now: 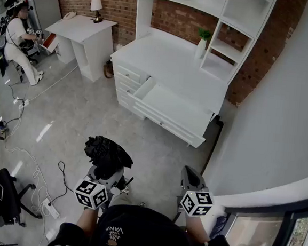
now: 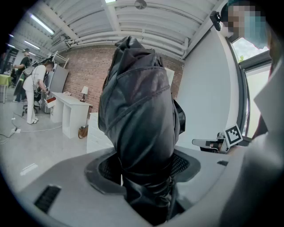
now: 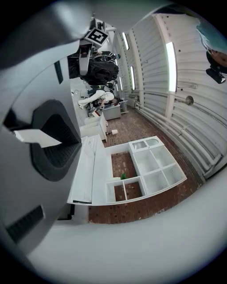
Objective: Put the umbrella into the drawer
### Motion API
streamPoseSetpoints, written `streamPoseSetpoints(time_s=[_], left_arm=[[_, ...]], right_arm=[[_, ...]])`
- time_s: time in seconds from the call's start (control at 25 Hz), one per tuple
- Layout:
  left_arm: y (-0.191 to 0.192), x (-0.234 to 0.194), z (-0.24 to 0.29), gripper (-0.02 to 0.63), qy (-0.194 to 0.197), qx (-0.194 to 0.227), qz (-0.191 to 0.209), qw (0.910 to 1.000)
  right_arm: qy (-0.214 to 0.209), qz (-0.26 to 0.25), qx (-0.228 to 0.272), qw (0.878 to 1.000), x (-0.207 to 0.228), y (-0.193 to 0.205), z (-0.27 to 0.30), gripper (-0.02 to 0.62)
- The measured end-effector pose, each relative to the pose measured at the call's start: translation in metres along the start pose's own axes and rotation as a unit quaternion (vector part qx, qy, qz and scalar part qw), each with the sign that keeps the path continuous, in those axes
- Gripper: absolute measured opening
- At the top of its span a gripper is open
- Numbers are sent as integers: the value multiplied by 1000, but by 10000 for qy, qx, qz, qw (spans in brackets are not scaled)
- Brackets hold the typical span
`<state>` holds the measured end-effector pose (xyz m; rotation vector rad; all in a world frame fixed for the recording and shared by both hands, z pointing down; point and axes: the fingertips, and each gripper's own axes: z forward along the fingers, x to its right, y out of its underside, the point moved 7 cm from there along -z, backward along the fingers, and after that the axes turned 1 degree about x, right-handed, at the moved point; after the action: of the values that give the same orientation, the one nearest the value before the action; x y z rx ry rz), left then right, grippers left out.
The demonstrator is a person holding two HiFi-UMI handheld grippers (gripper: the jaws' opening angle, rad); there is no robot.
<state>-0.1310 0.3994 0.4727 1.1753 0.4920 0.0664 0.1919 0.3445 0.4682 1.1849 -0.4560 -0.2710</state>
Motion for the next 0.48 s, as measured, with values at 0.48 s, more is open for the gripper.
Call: streamPoseSetpoints(time_s=[0.48], left_arm=[[1, -1, 2, 272, -153, 36, -37, 9999]], right_arm=[[-431, -368, 107, 9983, -5, -5, 14, -7]])
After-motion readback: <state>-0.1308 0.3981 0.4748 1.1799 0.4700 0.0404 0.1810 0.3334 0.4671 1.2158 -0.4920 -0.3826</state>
